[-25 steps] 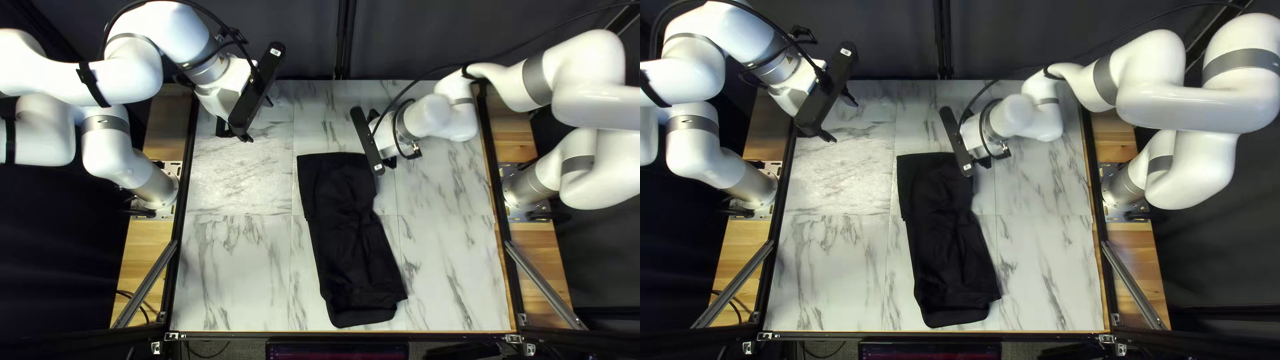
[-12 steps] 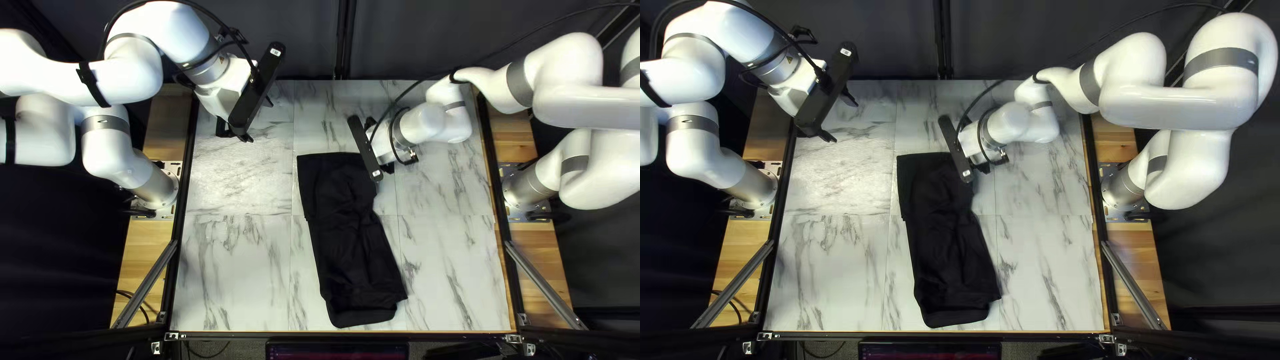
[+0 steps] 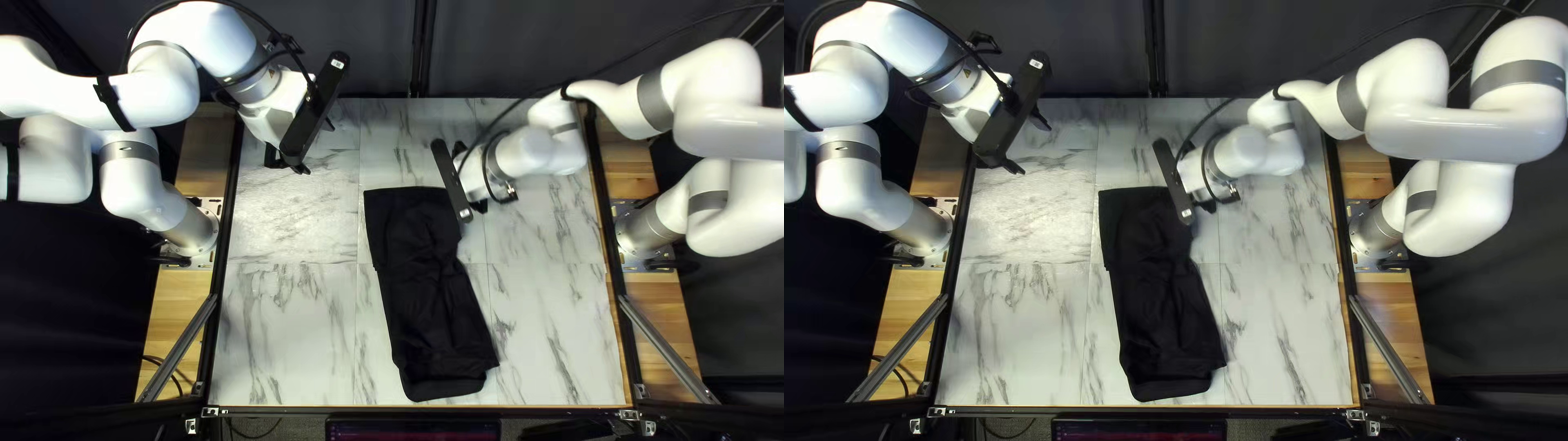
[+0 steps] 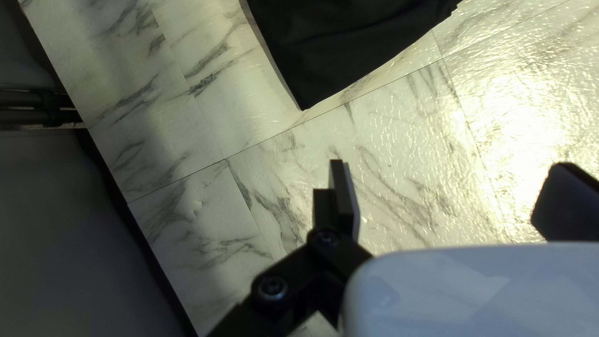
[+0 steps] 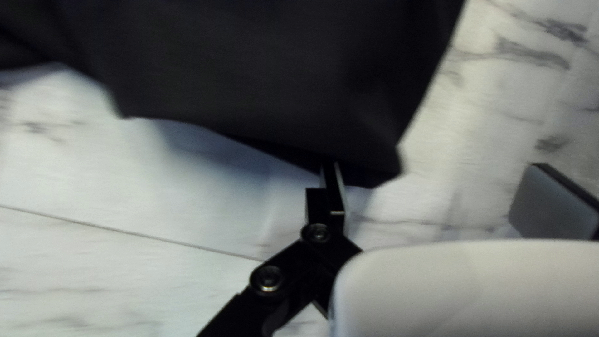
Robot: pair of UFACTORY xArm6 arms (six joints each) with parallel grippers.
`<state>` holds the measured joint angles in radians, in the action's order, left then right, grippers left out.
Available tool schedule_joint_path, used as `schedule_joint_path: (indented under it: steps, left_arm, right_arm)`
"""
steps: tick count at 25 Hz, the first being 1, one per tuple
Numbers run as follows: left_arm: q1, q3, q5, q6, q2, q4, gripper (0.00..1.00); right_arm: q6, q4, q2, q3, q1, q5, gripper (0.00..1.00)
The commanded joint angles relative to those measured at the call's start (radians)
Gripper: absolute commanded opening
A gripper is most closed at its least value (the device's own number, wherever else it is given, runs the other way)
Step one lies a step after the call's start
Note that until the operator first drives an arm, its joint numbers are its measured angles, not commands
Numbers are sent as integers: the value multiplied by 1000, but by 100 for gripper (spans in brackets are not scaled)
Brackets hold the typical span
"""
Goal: Fold t-shirt
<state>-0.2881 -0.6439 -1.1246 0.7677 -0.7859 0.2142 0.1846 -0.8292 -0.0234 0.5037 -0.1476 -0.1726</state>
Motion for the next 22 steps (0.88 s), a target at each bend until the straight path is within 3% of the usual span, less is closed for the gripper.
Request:
schedule_joint_path:
  steps: [1,9,16,18,22]
  left_arm:
    - [0,0,0,0,0,0,100]
    - [0,0,0,0,0,0,100]
    - [0,0,0,0,0,0,100]
    - [0,0,0,0,0,0,100]
    - [0,0,0,0,0,0,100]
  right_arm:
    - [64,-42,24,48,43,-17,100]
    - [141,-143,125,147,52,28,100]
    - [84,-84,-17,62,51,35,100]
    - [124,-123,-24,53,47,38,100]
    - [281,-309,25,47,-5,79,100]
